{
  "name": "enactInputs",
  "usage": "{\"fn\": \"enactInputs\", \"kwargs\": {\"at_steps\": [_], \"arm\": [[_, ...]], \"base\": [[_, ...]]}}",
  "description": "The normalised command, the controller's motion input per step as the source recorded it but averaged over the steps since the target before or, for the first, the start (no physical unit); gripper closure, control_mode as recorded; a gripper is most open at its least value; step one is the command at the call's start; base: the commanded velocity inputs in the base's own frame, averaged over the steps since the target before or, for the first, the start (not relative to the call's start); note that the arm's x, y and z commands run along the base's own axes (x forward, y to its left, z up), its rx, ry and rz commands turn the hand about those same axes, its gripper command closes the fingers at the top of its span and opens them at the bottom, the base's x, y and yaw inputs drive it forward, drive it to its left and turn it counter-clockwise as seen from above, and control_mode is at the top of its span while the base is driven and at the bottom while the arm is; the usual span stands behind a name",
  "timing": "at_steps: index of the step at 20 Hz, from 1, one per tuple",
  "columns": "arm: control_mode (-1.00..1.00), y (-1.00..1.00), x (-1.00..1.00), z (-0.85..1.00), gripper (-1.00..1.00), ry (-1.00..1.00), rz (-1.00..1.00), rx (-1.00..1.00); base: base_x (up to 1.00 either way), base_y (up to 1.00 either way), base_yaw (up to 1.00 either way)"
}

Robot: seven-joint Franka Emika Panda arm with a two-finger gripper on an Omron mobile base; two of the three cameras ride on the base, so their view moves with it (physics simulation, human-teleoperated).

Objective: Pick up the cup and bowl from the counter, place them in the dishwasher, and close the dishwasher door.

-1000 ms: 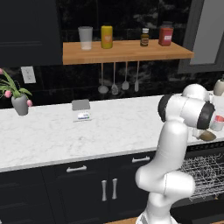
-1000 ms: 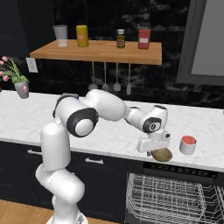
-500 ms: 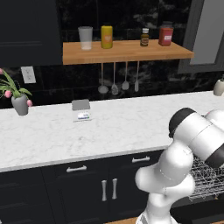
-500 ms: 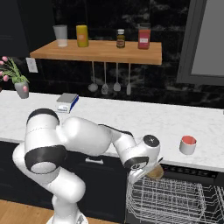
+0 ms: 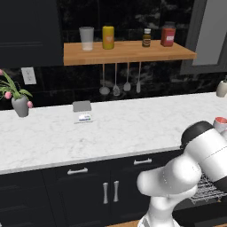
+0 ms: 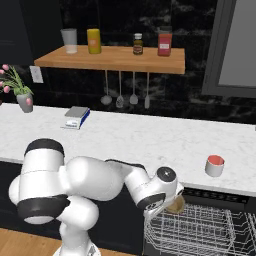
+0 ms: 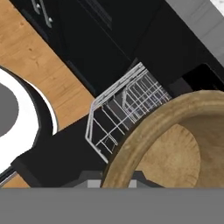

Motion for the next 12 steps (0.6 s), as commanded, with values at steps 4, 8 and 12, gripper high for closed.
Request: {"fn": "enactInputs", "kwargs": {"at_steps": [4,8,12], "arm": [[-1.00,-0.29,0.00,-0.07,1.00,0.15,-0.02,0.01],[-1.00,-0.21,0.03,-0.22,1.00,0.20,-0.01,0.00],[-1.00,-0.24,0.28,-0.05,1.00,0.18,-0.08,0.08]], "base": [[0.00,0.00,0.00],[0.00,0.00,0.00],[0.00,0.00,0.00]]}}
